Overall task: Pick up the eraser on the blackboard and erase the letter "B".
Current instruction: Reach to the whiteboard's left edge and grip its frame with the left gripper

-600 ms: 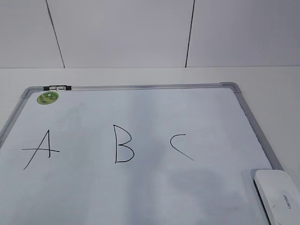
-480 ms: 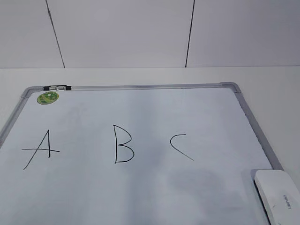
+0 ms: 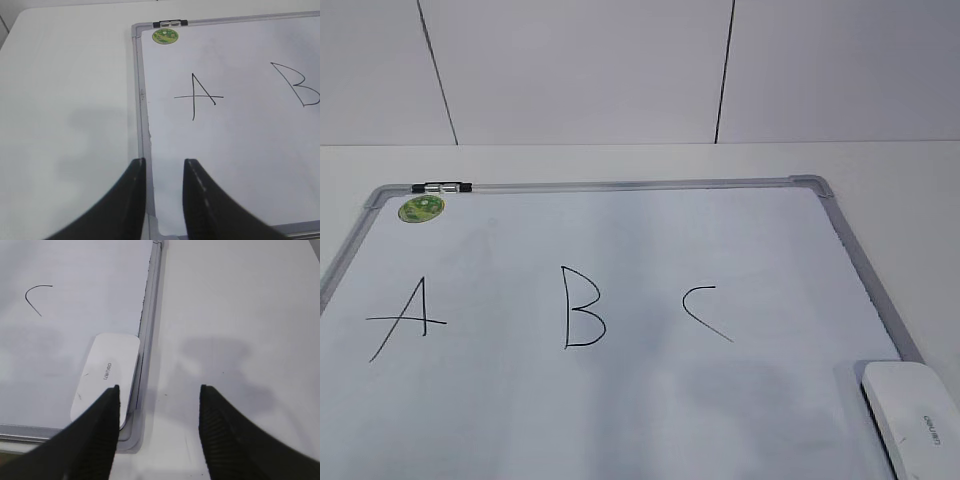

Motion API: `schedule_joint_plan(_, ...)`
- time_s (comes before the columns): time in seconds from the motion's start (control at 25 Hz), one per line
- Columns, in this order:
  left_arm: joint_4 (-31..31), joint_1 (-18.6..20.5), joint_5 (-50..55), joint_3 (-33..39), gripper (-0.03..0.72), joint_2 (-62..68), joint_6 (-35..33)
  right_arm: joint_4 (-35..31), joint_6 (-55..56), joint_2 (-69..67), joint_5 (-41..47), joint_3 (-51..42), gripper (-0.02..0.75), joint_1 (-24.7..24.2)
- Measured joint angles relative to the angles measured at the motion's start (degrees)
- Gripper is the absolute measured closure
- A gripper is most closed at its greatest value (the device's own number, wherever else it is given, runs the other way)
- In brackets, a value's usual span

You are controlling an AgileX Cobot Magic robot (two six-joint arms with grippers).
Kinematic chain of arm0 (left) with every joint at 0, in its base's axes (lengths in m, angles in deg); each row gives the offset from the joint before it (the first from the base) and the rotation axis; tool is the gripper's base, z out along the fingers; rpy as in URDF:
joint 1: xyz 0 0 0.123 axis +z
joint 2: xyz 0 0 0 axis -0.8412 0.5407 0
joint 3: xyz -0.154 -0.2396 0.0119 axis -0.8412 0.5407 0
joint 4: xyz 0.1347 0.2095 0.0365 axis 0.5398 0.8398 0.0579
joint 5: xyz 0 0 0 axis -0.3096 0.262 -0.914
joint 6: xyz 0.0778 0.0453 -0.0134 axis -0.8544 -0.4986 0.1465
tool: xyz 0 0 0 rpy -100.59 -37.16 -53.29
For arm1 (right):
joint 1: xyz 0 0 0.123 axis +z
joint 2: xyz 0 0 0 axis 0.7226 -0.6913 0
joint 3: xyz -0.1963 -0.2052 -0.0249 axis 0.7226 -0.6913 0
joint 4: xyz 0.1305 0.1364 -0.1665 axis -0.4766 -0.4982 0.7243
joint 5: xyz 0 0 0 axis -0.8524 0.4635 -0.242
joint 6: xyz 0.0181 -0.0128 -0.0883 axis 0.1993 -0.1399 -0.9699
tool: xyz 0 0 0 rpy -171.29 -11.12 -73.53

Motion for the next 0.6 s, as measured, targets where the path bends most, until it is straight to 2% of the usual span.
schedule_joint_plan(0.48,0.0,0.0,0.0,0.0,0.488,0.0,0.0,0.0,0.0,0.0,0.0,0.0,0.349,0.0)
schedule_joint_plan(0.6,-1.7,0.0,-0.1,0.0,0.488,0.0,0.0,0.0,0.0,0.0,0.0,0.0,0.35,0.0)
